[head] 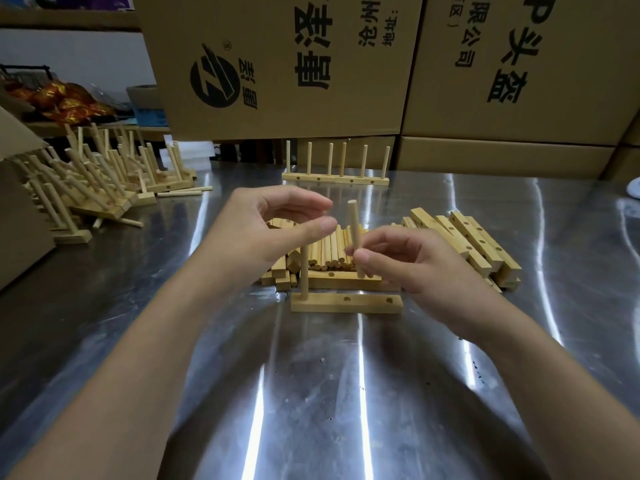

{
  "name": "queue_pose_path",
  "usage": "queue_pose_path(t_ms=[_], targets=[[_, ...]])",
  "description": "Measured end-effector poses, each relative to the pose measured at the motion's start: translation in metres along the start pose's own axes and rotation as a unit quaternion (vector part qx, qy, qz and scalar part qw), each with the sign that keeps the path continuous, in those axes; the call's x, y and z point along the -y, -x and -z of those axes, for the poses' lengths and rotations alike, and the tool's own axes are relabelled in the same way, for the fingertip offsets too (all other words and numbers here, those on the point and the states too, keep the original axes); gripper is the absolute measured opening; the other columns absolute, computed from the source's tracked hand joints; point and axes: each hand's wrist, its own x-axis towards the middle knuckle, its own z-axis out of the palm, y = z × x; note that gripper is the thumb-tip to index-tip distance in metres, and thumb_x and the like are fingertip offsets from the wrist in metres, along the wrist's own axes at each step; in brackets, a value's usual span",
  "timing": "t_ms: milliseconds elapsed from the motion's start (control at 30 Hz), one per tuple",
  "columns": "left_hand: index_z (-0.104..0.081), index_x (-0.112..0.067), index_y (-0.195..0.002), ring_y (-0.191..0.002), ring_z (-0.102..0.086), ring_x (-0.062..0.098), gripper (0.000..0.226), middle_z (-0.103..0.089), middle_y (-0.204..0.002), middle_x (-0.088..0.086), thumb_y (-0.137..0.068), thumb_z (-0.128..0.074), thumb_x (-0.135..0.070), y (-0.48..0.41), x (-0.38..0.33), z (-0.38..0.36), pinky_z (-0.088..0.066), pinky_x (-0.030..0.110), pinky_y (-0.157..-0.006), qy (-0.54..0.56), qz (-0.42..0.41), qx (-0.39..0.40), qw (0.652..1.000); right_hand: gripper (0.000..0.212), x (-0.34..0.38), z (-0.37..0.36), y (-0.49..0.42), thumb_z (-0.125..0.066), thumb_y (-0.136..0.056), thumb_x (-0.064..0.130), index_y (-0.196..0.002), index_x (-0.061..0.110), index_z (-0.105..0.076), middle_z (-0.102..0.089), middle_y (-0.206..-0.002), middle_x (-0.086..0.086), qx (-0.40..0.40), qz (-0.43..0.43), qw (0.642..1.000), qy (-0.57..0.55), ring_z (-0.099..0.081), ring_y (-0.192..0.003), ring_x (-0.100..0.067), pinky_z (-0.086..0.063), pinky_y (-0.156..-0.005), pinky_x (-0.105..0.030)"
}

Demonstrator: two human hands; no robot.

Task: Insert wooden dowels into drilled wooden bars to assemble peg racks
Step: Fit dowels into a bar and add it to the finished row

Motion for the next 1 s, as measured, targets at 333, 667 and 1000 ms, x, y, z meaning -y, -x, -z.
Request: queue_pose_path(t_ms=[333,667,1000], targets=[[-0.083,-0.028,-0.101,-0.089,-0.076,0.014,0.032,-0.079,-0.091,-0.004,-0.078,-0.094,-0.009,0.000,0.013,-0.002,-0.062,0.024,-0.081,-0.100,0.094,0.140,0.981,0.008,-0.017,-0.005,-0.003,-0.077,-0.096,0.014,-0.104,0.017,-0.078,-0.080,-0.093,0.003,-0.019,-0.020,0.989,0.144,-0.076,-0.093,-0.012,-0.062,-0.091,-0.044],[-0.083,-0.021,-0.099,-0.085,-0.076,0.006,0.020,-0.080,-0.087,-0.006,-0.086,-0.087,-0.007,0.001,0.015,-0.004,-0.056,0.013,-0.074,-0.120,0.122,0.157,0.973,0.011,-0.019,-0.009,-0.003,-0.074,-0.099,0.016,-0.103,0.025,-0.079,-0.077,-0.093,0.012,-0.004,0.021,0.968,0.249,-0.072,-0.093,-0.003,-0.060,-0.085,-0.028],[-0.083,-0.028,-0.094,-0.086,-0.074,0.003,0.021,-0.079,-0.087,-0.012,-0.084,-0.090,-0.012,0.001,0.021,-0.005,-0.056,0.013,-0.074,-0.133,0.120,0.163,0.970,0.005,-0.014,-0.012,-0.001,-0.074,-0.098,0.026,-0.101,0.029,-0.078,-0.076,-0.088,0.017,-0.016,0.010,0.950,0.310,-0.070,-0.088,0.003,-0.054,-0.077,-0.014]])
